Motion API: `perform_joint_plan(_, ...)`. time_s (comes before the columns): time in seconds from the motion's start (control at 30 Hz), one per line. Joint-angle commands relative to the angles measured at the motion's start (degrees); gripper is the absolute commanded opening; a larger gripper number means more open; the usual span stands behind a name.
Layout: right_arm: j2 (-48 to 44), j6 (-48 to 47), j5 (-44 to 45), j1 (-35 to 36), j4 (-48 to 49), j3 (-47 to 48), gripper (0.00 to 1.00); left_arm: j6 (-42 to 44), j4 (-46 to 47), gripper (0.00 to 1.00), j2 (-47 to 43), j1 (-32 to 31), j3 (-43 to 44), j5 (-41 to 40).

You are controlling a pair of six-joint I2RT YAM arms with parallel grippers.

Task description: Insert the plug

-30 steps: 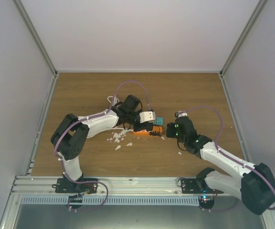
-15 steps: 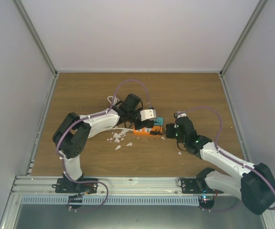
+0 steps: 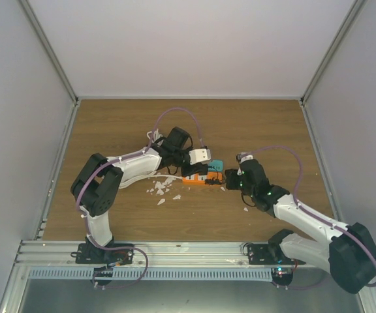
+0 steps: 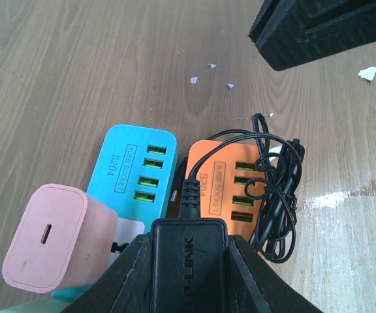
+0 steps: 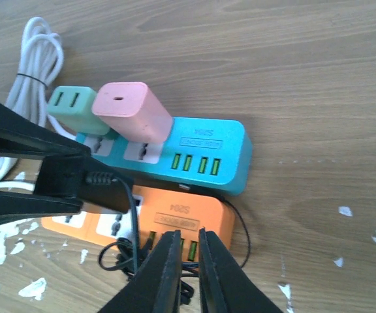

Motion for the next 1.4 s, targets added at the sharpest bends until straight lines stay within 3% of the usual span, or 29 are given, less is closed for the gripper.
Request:
perform_joint_plan(0.0, 0.98, -4.79, -5.74, -0.41, 3.87, -1.15, 0.13, 0.73, -4.50, 0.00, 2.11, 0.28, -0.47, -1.12)
perform_joint_plan(0.13, 6.20, -8.71, -11.31, 2.13, 6.87, -0.21, 0.24, 0.73, -4.73, 0.00, 2.52, 0.28, -0.07, -1.34)
perform_joint_plan(0.33, 12.86, -8.98, -2.04, 7.87, 3.02, 4.30, 0.71, 0.89, -4.97, 0.00, 2.07, 0.28, 0.02, -1.07)
perform_joint_plan(0.47, 10.41, -8.54, 0.89, 8.33, 2.25, 3.47, 0.78, 0.87, -4.96, 0.00, 1.87, 0.28, 0.10, -0.90)
perform_joint_plan(0.63, 13.23, -8.30, 4.18, 9.01, 0.78, 4.75, 0.77, 0.74, -5.12, 0.00, 1.95, 0.28, 0.06, -0.77)
perform_joint_plan(0.77, 16.75, -8.21, 7.02, 10.49, -0.44, 6.59, 0.67, 0.73, -5.21, 0.00, 1.95, 0.28, 0.06, -0.69)
perform_joint_plan(1.0, 18.64, -7.61, 8.86, 10.70, -1.11, 7.22, 0.59, 0.89, -5.38, 0.00, 1.82, 0.28, 0.11, -0.78)
perform_joint_plan(1.1, 19.50, -7.19, 9.90, 10.68, -1.71, 7.53, 0.50, 0.90, -5.43, 0.00, 1.89, 0.35, 0.11, -0.81)
perform_joint_plan(1.23, 20.14, -6.51, 11.50, 10.74, -2.64, 7.88, 0.27, 0.88, -5.56, 0.00, 1.95, 0.37, 0.19, -0.93)
perform_joint_plan(1.37, 19.81, -5.81, 13.15, 10.74, -3.52, 7.82, 0.18, 0.90, -5.70, 0.00, 1.99, 0.37, 0.19, -1.03)
